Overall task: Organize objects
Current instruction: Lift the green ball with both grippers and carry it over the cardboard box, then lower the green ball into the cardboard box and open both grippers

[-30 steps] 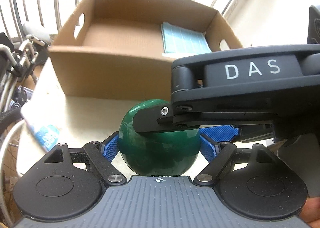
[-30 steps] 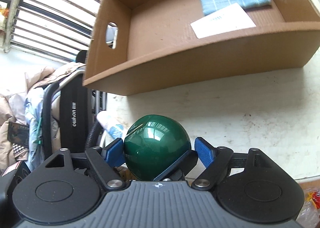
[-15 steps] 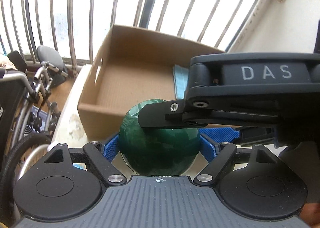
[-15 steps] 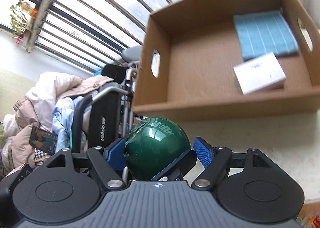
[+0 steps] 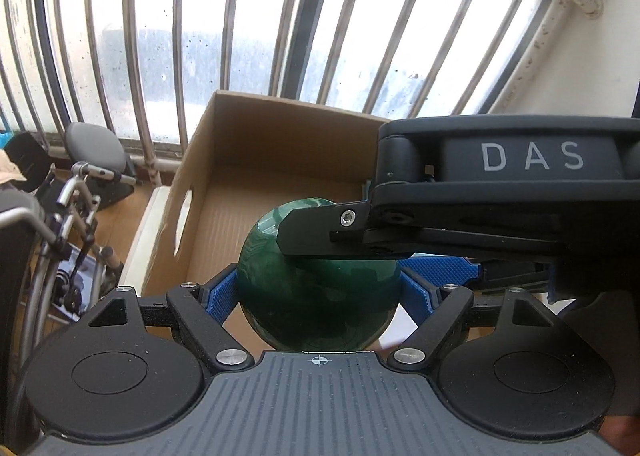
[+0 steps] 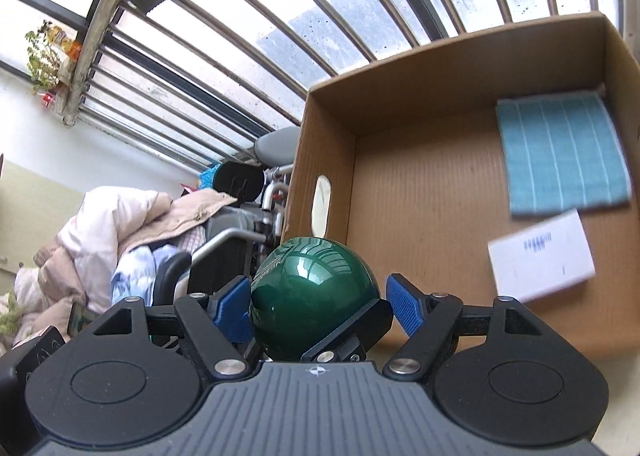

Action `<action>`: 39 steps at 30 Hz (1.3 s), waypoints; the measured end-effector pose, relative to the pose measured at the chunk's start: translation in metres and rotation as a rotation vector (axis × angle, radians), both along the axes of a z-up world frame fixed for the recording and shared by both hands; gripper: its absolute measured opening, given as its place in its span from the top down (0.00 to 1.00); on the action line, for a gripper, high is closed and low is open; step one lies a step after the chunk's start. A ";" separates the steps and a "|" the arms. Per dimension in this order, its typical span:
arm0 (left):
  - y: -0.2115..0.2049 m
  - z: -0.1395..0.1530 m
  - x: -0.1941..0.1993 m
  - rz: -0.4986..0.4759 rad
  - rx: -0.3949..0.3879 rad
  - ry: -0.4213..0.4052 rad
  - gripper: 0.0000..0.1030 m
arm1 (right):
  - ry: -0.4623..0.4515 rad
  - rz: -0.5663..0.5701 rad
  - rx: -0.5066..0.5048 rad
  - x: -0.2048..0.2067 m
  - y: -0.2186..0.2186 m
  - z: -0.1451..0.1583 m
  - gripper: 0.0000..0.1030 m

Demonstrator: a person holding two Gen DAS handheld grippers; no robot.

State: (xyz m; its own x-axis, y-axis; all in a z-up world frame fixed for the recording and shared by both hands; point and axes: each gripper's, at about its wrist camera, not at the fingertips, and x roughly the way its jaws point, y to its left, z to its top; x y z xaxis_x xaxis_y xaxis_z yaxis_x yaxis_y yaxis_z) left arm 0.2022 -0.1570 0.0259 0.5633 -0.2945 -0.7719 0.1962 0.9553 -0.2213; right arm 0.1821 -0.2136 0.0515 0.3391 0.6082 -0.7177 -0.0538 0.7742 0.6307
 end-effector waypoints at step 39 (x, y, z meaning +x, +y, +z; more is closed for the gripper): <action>-0.014 -0.117 0.098 0.077 0.107 0.374 0.12 | 0.214 0.097 0.040 0.136 -0.012 -0.152 0.23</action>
State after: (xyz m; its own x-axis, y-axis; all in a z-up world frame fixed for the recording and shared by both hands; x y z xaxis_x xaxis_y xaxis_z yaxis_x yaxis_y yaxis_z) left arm 0.2998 -0.1709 -0.0908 0.2548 -0.1694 -0.9520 0.0477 0.9855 -0.1626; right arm 0.3183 -0.2258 -0.1008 0.1205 0.6600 -0.7415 0.0109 0.7460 0.6658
